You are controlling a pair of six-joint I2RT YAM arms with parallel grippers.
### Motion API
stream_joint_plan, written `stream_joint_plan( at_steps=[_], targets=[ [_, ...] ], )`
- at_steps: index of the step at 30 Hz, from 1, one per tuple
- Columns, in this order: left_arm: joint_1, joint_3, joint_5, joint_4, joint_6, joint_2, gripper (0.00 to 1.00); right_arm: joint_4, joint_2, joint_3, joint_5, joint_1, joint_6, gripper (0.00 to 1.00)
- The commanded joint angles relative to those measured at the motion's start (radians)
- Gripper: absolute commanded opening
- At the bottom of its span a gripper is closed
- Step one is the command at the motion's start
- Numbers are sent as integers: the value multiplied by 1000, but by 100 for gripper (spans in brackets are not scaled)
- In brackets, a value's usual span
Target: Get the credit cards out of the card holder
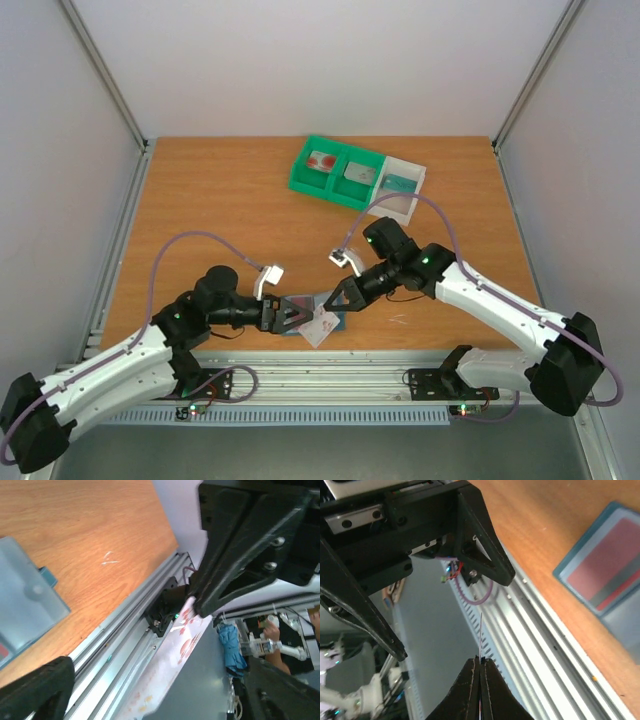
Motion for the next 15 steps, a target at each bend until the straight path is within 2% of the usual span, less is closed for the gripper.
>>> stream_joint_plan(
  at_steps=[1, 15],
  targets=[
    [0, 60, -86, -91, 18, -12, 99, 85, -52, -13, 156, 5, 86, 1],
    [0, 148, -412, -373, 132, -131, 99, 194, -34, 63, 540, -48, 236, 1]
  ],
)
